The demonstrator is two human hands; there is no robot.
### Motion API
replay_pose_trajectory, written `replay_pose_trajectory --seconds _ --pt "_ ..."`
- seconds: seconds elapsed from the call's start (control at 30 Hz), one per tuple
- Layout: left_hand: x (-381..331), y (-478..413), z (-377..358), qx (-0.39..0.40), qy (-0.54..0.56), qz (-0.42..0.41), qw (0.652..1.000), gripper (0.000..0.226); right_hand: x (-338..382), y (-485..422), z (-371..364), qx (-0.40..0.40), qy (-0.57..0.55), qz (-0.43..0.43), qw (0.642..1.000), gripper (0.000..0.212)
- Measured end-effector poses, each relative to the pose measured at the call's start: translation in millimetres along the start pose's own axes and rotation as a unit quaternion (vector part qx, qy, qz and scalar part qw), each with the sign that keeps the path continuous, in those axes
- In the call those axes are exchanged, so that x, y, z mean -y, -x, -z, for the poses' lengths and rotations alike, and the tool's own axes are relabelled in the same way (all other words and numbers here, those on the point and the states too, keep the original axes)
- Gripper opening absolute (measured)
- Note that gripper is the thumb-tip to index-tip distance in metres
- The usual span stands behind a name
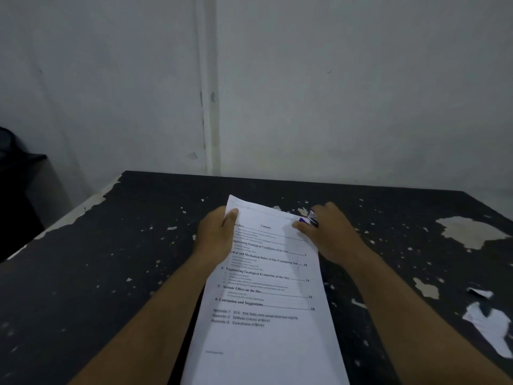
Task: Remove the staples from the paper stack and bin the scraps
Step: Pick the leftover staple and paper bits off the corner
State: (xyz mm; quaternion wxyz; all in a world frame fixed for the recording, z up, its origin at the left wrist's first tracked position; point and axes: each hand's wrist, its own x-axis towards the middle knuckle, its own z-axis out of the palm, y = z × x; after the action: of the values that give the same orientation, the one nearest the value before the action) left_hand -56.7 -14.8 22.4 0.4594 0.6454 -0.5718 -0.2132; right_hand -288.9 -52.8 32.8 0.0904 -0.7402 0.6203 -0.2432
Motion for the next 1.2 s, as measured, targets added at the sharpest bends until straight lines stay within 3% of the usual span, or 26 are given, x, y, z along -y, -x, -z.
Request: replay_pose_trajectory --seconds 0.2,0.4,0.5,0.57,0.63,0.7,0.8,0.9,1.03,1.2 --pt "26 3 -9 0.021 0.061 0.059 0.996 0.036 -41 13 -26 -0.032 0.044 -0.121 0.991 0.041" --pt "31 6 -12 0.020 0.109 0.029 0.993 0.021 -49 19 -33 -0.109 0.196 -0.146 0.963 0.034" --pt "30 9 -13 0.009 0.113 0.020 0.993 0.023 -36 16 -27 -0.130 0.200 -0.150 0.960 0.024" --pt "30 9 -12 0.005 0.114 0.022 0.993 0.022 -18 15 -26 -0.172 0.179 -0.105 0.963 0.018" --pt "31 9 -12 0.003 0.119 0.023 0.993 0.021 5 17 -27 -0.193 0.117 -0.038 0.973 0.010" --pt "32 9 -12 0.000 0.125 0.020 0.992 0.021 31 19 -36 -0.145 -0.005 0.001 0.989 0.012" --pt "33 9 -14 -0.011 0.138 0.014 0.990 0.018 67 23 -52 -0.041 -0.177 -0.003 0.983 0.022" --pt "30 10 -15 -0.014 0.137 -0.016 0.990 0.020 83 30 -64 0.002 -0.241 -0.004 0.971 0.031" --pt "27 9 -9 0.036 0.099 -0.084 0.991 0.020 83 36 -71 0.009 -0.355 -0.023 0.935 0.029" --pt "26 10 -6 0.091 0.095 -0.155 0.979 0.027 75 34 -63 0.044 -0.506 -0.118 0.853 0.022"
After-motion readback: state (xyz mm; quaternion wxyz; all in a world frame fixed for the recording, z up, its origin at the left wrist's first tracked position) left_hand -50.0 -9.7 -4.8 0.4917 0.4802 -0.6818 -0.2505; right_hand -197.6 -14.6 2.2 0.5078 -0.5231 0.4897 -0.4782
